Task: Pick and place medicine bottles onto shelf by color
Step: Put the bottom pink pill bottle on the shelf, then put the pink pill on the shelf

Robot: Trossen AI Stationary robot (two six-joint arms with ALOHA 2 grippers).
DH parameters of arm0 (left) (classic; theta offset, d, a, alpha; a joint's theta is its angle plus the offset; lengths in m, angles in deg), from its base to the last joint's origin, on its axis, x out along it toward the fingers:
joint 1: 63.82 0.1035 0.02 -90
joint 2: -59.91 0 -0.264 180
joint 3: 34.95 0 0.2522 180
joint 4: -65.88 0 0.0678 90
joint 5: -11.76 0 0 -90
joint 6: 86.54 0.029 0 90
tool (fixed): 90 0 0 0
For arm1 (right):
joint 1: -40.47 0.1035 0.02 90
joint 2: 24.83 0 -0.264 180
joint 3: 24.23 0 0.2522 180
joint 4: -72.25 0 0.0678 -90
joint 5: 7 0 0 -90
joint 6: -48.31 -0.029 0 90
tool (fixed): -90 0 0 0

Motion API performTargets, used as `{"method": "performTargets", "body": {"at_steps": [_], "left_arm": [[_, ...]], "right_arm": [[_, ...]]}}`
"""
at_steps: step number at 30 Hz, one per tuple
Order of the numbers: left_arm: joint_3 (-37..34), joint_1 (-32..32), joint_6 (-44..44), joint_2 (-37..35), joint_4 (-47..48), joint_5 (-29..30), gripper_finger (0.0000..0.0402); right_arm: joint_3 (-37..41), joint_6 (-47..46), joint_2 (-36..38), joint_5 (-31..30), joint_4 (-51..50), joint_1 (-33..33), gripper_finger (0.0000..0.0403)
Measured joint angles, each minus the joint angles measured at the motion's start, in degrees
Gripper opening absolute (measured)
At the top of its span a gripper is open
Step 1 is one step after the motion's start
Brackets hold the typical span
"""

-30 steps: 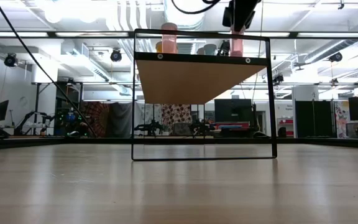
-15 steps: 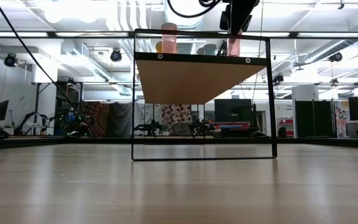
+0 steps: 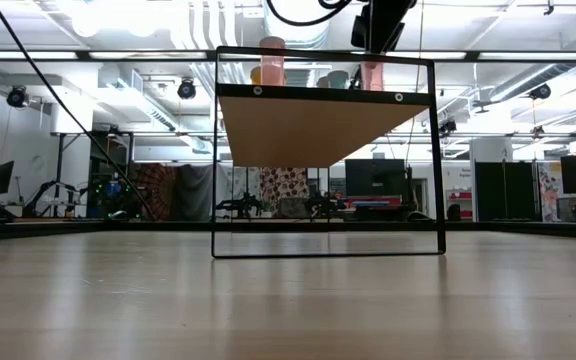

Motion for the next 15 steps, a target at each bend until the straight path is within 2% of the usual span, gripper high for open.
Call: {"method": "performTargets", "body": {"at_steps": [7, 15], "left_arm": [[0.0, 0.0, -0.01, 0.0, -0.01, 0.0, 0.0], [0.04, 0.0, -0.34, 0.0, -0.06, -0.01, 0.0]], "right_arm": [[-1.05, 0.35, 0.09, -0.04, -0.32, -0.02, 0.017], [-6.17, -2.08, 0.68, -0.04, -3.92, -0.01, 0.0191]]}}
